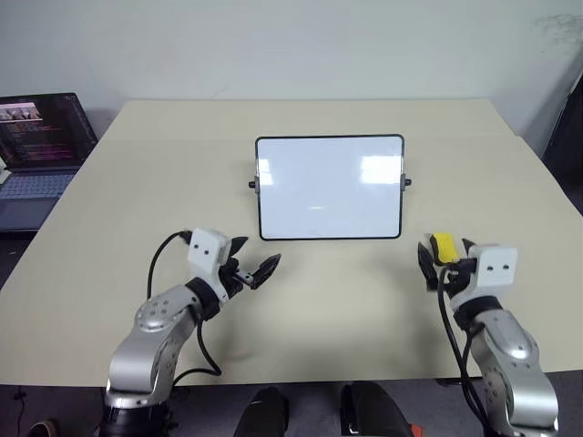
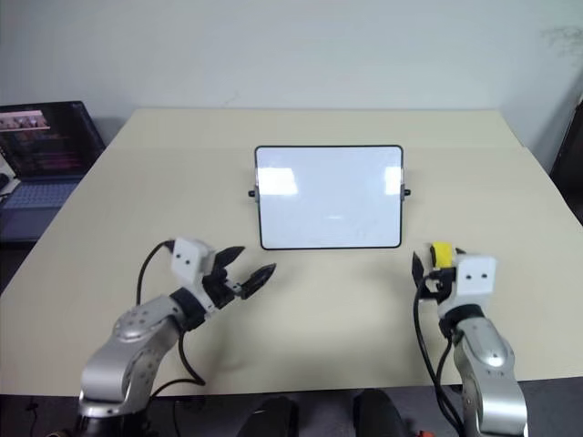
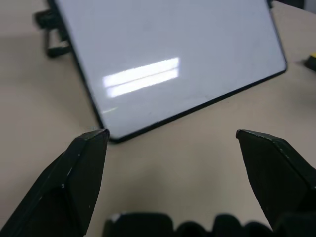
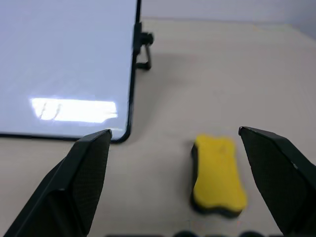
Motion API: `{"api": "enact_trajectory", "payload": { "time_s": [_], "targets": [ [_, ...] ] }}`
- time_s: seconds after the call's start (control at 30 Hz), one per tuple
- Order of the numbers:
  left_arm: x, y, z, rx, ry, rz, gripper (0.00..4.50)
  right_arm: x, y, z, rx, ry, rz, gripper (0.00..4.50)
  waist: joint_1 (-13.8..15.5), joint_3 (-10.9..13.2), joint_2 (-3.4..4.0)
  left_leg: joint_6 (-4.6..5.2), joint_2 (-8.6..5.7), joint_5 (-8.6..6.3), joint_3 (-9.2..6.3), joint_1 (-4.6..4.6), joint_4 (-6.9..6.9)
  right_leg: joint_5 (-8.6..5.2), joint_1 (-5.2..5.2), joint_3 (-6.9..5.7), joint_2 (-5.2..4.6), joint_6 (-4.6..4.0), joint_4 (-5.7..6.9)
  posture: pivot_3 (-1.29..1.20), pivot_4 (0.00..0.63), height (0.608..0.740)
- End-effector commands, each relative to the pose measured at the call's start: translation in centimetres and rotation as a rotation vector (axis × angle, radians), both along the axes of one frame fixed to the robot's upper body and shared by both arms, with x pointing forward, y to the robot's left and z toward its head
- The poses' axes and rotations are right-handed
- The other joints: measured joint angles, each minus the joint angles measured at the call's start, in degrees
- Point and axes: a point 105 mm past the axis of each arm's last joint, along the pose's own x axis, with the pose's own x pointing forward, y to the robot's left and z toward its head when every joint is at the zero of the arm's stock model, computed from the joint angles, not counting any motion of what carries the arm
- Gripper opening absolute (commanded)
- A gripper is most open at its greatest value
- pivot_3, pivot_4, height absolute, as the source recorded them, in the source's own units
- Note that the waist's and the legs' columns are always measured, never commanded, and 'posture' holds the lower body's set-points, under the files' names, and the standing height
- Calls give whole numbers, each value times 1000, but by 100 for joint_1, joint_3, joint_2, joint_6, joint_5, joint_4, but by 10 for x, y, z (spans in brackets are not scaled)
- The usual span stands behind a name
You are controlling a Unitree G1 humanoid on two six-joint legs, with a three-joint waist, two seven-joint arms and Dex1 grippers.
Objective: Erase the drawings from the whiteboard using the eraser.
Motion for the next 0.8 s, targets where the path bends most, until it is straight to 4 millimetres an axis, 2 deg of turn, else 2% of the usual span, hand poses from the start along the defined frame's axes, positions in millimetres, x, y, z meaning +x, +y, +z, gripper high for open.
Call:
{"api": "enact_trajectory", "payload": {
  "time_s": [0.03,0.13,0.3,0.43,0.57,0.7,0.8],
  "targets": [
    [-3,16,13,11,-81,130,4500,-14,-6,8,50,-75,14,4442,-2,0,0,0,2,0,1,4,2,-3,4,0,2,5,2,0,150,740],
    [-6,30,7,9,-80,229,4500,-22,-8,0,82,-71,28,4442,-15,-2,3,1,10,1,5,9,11,9,8,1,9,-1,6,0,150,740],
    [-8,44,15,23,-137,344,4500,-20,-24,-17,57,-17,48,4442,-21,-3,2,0,20,2,11,9,23,16,11,-2,21,-5,6,0,150,740],
    [-9,46,17,19,-158,401,4500,-15,-39,-17,32,-18,44,4442,-19,-3,3,0,18,1,14,6,21,16,10,0,22,-5,2,0,150,740],
    [-13,36,13,15,-153,400,4500,-15,-48,-18,-7,-11,49,4442,-18,-3,3,0,19,1,15,6,20,16,10,-1,22,-5,3,0,150,740],
    [-19,42,2,37,-116,412,4500,-29,-49,-20,-15,18,50,4442,-12,-3,3,0,21,1,14,5,17,15,9,0,22,-5,2,0,150,740],
    [-14,44,3,40,-130,427,4500,-39,-52,-28,-18,64,46,4442,-4,-3,3,1,20,1,13,4,20,15,9,0,22,-5,2,0,150,740]
  ]
}}
